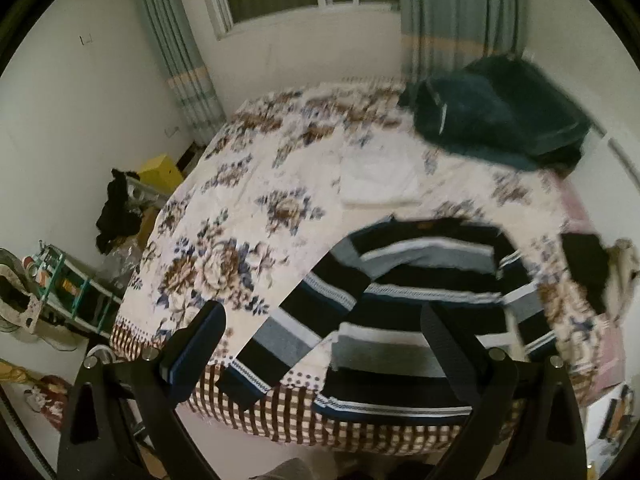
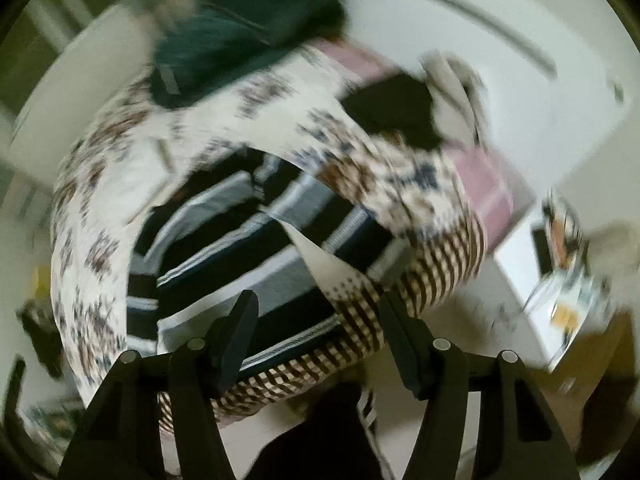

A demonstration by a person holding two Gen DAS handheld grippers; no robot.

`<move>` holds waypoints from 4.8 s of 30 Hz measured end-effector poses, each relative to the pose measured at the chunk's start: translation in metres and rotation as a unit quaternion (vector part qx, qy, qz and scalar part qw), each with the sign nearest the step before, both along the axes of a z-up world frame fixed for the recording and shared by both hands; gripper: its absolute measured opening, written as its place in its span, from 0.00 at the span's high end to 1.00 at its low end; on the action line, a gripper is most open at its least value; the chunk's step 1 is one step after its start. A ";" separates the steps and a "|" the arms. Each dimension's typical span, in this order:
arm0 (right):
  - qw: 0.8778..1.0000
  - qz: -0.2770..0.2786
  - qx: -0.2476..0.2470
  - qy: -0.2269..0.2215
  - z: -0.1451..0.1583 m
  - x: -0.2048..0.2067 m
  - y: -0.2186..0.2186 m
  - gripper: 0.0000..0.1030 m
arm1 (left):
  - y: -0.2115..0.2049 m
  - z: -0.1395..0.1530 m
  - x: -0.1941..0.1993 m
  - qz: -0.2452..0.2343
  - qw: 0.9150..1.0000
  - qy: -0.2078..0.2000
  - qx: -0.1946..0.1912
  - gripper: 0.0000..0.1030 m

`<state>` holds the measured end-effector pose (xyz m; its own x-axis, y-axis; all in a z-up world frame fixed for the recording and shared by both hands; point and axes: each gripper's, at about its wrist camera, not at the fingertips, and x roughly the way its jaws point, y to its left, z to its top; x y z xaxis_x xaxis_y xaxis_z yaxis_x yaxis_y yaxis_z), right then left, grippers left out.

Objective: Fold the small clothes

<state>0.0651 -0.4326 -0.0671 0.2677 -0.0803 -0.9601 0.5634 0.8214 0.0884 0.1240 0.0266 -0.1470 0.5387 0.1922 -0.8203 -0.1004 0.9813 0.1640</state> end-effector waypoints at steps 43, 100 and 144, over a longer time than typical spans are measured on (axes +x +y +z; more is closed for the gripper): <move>0.987 -0.099 0.067 0.106 -0.378 0.131 -0.343 0.61 | -0.089 -0.377 0.119 -0.022 0.974 0.224 0.005 0.03; 0.969 0.049 0.239 0.047 -0.390 0.295 -0.115 0.29 | -0.073 -0.371 0.271 -0.066 0.978 0.169 -0.107 0.09; 0.952 -0.201 0.169 -0.156 -0.390 0.127 -0.434 0.92 | -0.127 -0.471 0.140 -0.054 0.971 0.214 -0.090 0.00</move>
